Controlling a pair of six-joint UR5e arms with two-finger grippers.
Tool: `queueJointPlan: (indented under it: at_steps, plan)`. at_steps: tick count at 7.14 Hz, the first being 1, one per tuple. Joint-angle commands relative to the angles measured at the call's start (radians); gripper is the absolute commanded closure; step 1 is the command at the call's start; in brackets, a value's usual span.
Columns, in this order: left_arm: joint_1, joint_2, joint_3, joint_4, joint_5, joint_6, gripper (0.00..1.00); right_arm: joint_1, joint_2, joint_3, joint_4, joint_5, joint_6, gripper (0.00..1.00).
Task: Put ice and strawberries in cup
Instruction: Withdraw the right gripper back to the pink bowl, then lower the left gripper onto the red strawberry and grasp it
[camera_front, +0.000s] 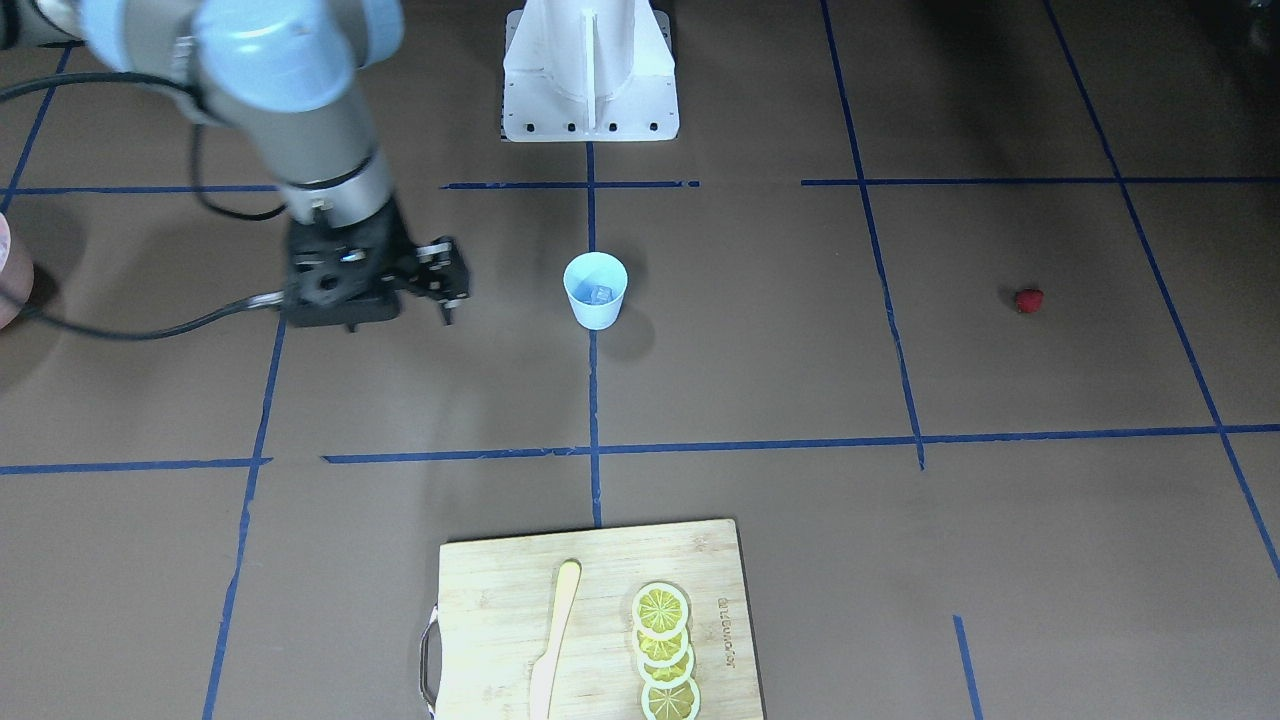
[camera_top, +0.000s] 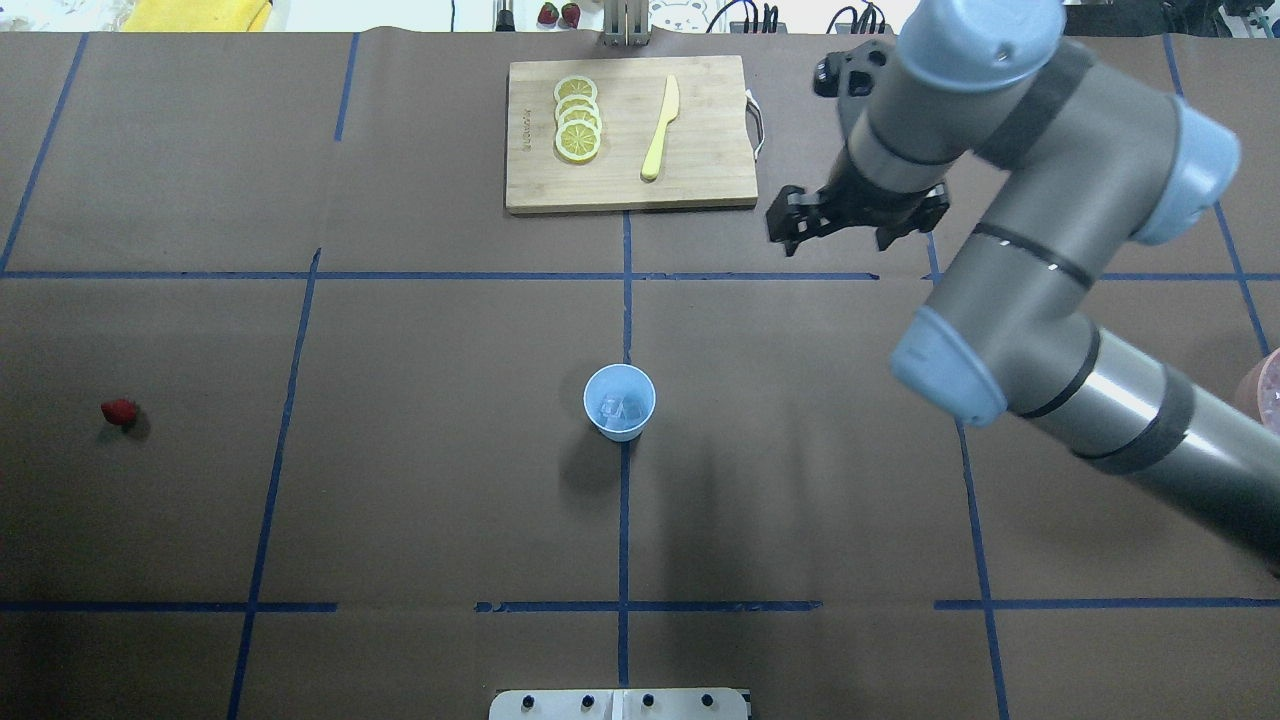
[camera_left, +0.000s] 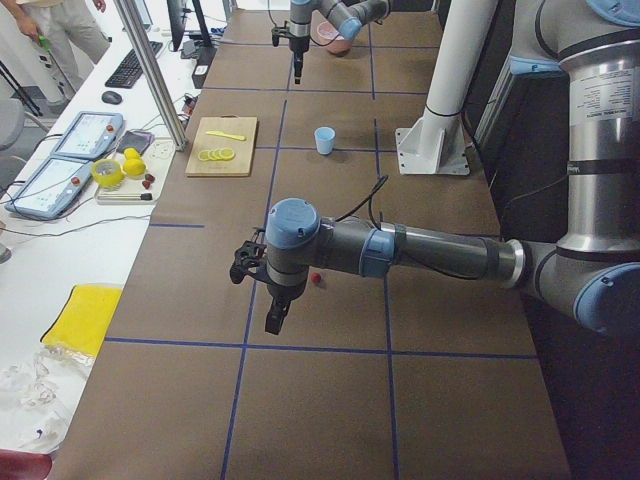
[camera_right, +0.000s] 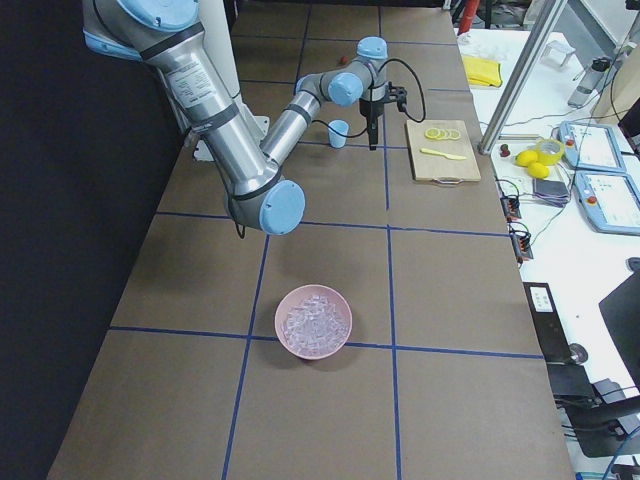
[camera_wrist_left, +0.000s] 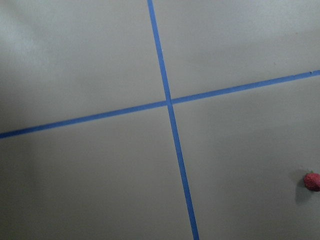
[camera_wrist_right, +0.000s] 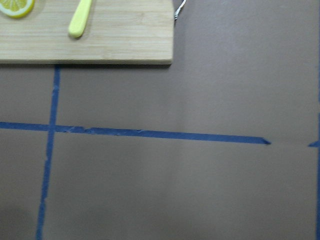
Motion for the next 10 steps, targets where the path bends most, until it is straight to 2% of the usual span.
queueJointPlan:
  at_steps: [1, 3, 5, 6, 8, 9, 10]
  plan:
    - [0.023, -0.017, 0.005, -0.005, 0.000, -0.045, 0.00, 0.244, -0.166, 0.021, -0.001, 0.159, -0.354, 0.01]
    - [0.054, -0.030, -0.017, 0.003, 0.003, -0.100, 0.00, 0.450, -0.290, -0.005, -0.036, 0.226, -0.713, 0.01]
    - [0.113, -0.030, -0.018, -0.002, 0.006, -0.100, 0.00, 0.652, -0.366, -0.034, -0.197, 0.229, -1.125, 0.02]
    - [0.126, -0.033, -0.018, -0.002, 0.004, -0.102, 0.00, 0.724, -0.434, -0.074, -0.199, 0.231, -1.248, 0.02]
    - [0.129, -0.036, -0.018, -0.002, 0.003, -0.103, 0.00, 0.826, -0.619, -0.111, -0.172, 0.234, -1.345, 0.02]
    - [0.147, -0.040, -0.017, 0.001, 0.003, -0.122, 0.00, 0.831, -0.715, -0.113, -0.046, 0.237, -1.275, 0.02]
    - [0.195, -0.062, -0.018, -0.003, 0.012, -0.231, 0.00, 0.831, -0.762, -0.105, 0.059, 0.235, -1.185, 0.01]
